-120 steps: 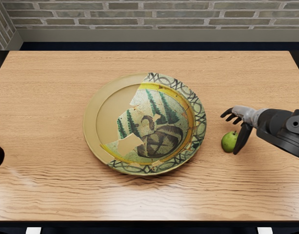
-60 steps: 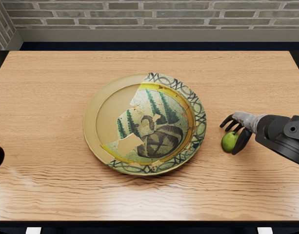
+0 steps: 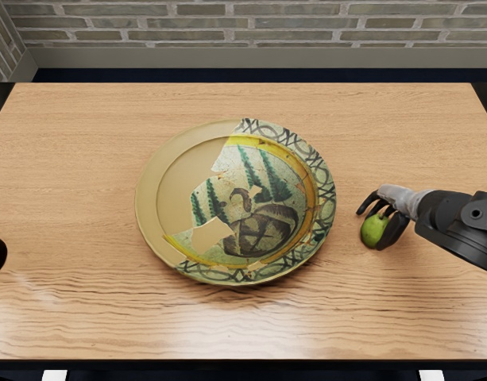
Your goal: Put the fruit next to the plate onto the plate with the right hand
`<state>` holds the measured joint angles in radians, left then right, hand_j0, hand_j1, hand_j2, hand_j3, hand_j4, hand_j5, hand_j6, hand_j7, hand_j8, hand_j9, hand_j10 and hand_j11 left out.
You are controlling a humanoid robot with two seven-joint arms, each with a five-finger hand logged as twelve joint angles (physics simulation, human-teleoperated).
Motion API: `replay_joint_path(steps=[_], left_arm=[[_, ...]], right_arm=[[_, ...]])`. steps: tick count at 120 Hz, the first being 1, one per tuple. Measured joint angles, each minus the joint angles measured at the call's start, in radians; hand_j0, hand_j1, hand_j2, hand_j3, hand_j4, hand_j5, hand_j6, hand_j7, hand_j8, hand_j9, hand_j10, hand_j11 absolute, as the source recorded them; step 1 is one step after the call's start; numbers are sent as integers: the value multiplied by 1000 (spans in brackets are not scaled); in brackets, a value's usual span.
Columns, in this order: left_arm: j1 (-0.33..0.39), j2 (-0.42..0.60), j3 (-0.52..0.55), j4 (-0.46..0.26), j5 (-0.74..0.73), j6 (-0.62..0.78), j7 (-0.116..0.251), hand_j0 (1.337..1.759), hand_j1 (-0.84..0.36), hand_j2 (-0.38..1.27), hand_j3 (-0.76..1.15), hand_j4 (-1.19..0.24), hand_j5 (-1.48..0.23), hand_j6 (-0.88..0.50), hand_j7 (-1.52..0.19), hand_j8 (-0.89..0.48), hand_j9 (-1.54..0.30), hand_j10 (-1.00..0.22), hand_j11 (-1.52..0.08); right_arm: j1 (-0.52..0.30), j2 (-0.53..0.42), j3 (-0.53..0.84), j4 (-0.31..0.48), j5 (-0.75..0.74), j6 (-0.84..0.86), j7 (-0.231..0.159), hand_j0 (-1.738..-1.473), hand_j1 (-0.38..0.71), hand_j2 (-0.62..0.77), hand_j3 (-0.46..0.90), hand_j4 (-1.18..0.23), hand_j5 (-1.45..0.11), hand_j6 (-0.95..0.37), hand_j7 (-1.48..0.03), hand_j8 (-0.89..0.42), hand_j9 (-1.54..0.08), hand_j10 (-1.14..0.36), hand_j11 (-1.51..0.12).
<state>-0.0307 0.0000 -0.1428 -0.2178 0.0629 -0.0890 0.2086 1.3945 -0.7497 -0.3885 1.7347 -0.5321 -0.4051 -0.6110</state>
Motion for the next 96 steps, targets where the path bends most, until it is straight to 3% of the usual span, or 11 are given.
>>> replay_joint_path(steps=[28,38,48,54,66,83,96], left_arm=[[0,0,0,0,0,0,0,1658,349,0,0,0,0,0,0,0,0,0,0],[0,0,0,0,0,0,0,1658,349,0,0,0,0,0,0,0,0,0,0],[0,0,0,0,0,0,0,1658,349,0,0,0,0,0,0,0,0,0,0],[0,0,0,0,0,0,0,1658,349,0,0,0,0,0,0,0,0,0,0],[0,0,0,0,0,0,0,1658,349,0,0,0,0,0,0,0,0,0,0],[0,0,0,0,0,0,0,1658,349,0,0,0,0,0,0,0,0,0,0],[0,0,0,0,0,0,0,1658,349,0,0,0,0,0,0,0,0,0,0]], right_arm=[[-3,-2,1,0,0,1,0,-1656,222,-30,0,-504,-673,-453,-663,-433,-671,-505,-671],[-14,-1,4,-1,-7,3,0,-1647,259,-51,-2,-620,-823,-379,-812,-360,-835,-614,-836],[-22,-4,9,-2,-8,2,0,-1645,303,187,-1,-680,-924,-354,-920,-326,-946,-687,-946],[-27,-17,30,-3,-3,4,0,-1646,298,220,0,-690,-978,-369,-967,-337,-1002,-721,-998],[-70,-80,179,-16,17,64,1,-1646,282,217,0,-664,-1065,-350,-1032,-311,-1083,-727,-1070],[-132,-172,449,-90,146,275,2,-1649,292,224,2,-605,-1136,-297,-1083,-273,-1164,-709,-1160],[-149,-153,562,-143,247,401,1,-1650,291,210,1,-583,-1161,-281,-1104,-256,-1194,-690,-1192]])
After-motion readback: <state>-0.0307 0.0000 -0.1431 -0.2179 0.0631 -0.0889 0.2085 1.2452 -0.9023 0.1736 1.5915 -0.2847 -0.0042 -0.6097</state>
